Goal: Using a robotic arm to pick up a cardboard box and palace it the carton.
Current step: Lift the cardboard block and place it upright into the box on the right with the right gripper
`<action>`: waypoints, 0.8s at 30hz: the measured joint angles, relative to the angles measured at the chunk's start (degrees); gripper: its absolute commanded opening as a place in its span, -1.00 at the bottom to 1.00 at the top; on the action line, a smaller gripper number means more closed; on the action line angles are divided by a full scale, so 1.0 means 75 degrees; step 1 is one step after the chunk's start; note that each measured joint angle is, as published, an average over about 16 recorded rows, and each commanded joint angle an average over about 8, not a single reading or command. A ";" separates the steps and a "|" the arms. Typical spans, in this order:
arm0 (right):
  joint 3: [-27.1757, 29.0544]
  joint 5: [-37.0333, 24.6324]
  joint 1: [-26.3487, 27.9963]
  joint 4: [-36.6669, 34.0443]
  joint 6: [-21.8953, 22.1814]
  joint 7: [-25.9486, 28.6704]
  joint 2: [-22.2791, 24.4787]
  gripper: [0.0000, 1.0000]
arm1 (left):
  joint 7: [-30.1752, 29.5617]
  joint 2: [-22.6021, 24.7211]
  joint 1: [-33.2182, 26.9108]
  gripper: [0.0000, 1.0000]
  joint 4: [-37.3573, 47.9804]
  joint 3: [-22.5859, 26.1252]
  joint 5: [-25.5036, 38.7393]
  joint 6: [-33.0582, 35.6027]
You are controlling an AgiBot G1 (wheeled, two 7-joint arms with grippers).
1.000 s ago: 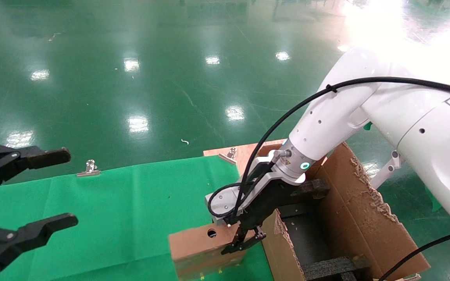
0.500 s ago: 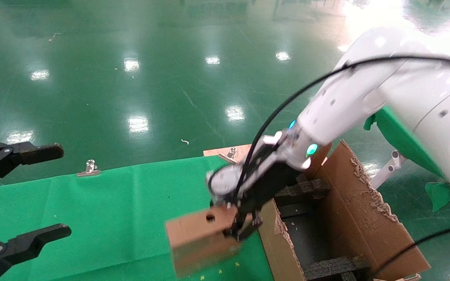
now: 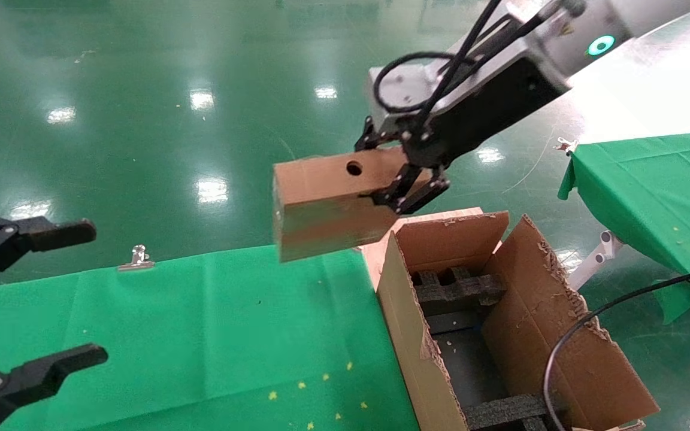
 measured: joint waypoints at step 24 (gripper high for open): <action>-0.3194 0.0078 0.2201 0.1441 0.0070 0.0860 0.3536 -1.00 | 0.0000 0.0000 0.0000 1.00 0.0000 0.0000 0.0000 0.0000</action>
